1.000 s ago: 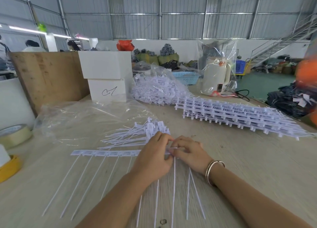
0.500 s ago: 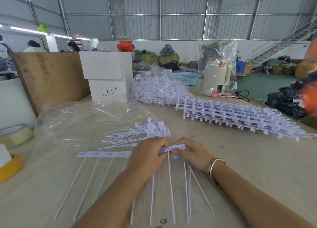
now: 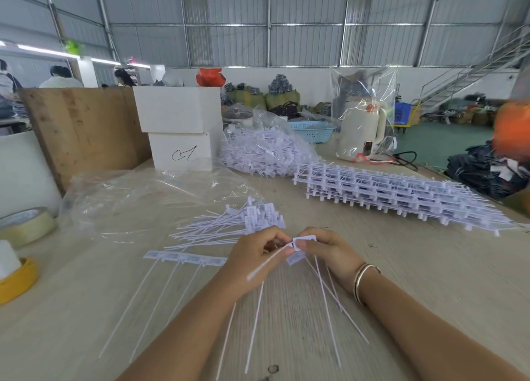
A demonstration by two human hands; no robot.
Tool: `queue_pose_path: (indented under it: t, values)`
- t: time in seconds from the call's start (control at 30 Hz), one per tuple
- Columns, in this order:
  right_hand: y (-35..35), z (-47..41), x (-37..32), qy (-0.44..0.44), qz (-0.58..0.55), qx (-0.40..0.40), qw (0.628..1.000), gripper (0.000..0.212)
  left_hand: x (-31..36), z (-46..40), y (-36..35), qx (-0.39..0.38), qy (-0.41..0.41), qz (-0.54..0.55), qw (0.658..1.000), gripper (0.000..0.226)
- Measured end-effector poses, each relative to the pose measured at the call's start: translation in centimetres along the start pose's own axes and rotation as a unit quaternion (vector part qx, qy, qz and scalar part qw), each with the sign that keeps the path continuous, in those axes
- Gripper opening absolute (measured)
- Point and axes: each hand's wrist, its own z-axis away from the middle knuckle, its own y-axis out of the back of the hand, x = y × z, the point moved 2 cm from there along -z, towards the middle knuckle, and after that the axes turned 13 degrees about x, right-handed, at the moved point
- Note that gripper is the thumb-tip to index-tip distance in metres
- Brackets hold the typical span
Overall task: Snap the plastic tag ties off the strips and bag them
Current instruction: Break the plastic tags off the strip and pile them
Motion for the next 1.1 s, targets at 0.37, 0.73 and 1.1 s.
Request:
queue_pose_path:
  t: [0.37,0.73,1.1]
  values:
    - [1.3,-0.4,-0.3,-0.020,-0.045,0.027,0.998,0.009,0.0,0.2,0.2,-0.014,0.006,0.006,1.000,0.016]
    - [-0.1,0.0,-0.5,0.068,0.277,0.034,0.958,0.010,0.2,0.4,0.2,0.046,-0.128,-0.193,0.972,0.029]
    - [0.2,-0.1,-0.4,0.065,0.196,0.005,0.979,0.014,1.1,0.6,0.1,0.021,-0.123,-0.234,0.964,0.029]
